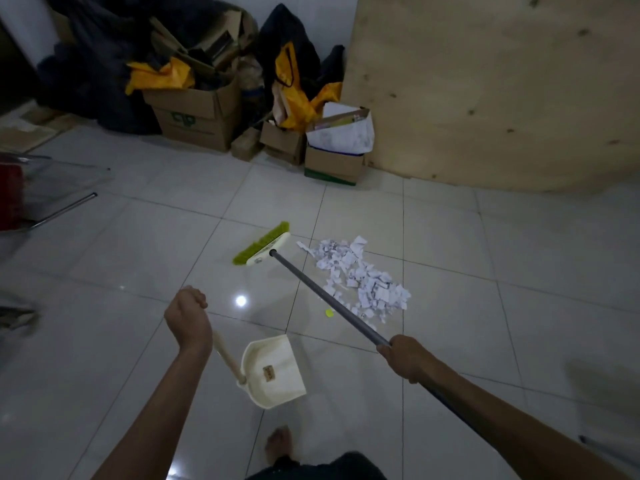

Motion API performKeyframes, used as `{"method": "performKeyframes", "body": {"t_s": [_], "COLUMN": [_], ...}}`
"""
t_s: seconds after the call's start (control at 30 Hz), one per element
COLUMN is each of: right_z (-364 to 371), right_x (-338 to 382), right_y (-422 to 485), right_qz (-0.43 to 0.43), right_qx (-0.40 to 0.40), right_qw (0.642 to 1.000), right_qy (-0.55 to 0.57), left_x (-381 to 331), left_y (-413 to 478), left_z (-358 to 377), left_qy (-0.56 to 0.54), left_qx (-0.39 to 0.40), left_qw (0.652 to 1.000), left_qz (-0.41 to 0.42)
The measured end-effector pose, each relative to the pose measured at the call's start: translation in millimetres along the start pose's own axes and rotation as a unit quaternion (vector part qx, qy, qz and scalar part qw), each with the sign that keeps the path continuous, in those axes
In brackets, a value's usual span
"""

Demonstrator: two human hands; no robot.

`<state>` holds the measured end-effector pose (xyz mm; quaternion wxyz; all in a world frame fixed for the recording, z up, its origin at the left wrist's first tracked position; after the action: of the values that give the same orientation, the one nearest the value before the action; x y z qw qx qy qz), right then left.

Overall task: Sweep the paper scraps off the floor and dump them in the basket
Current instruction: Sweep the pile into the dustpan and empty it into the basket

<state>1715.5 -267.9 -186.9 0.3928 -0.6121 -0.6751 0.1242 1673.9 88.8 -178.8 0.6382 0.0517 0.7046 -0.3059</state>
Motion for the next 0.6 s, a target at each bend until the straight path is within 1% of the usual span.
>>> {"method": "performKeyframes", "body": {"t_s": [0.17,0.27,0.4,0.5,0.6], "right_z": [-42.6,-71.7,-114.4,-144.9,-165.2], "right_x": [-4.0,-9.9,-19.3,-25.7,-23.8], "right_y": [52.5,85.1,132.2,173.4,205.0], "right_qz": [0.014,0.007,-0.01,0.002,0.004], "right_qx": [-0.006,-0.006,0.025,0.011,0.005], "right_qw": [1.0,1.0,0.999,0.998,0.997], "right_qy": [0.025,0.03,0.027,0.061,0.07], "left_x": [-1.3,-0.1,5.7,13.2,22.1], "left_y": [28.0,46.7,67.8,86.4,101.9], "left_z": [59.3,93.5,146.9,185.9,210.9], "left_qy": [0.026,0.037,0.04,0.036,0.045], "left_qx": [-0.003,-0.018,-0.04,-0.055,-0.061], "left_qw": [1.0,0.999,0.998,0.997,0.996], "left_qz": [0.008,0.02,0.027,0.034,0.046]}}
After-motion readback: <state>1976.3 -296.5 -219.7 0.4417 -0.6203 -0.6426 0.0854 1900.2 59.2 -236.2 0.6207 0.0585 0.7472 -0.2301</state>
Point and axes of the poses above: each hand's wrist, its own y-axis towards the middle knuckle, its own z-axis out of the palm, x = y × z, the point moved 2 cm from there along y, towards the middle knuckle, and after that the axes turned 12 degrees about -z, right-handed, at the moved point
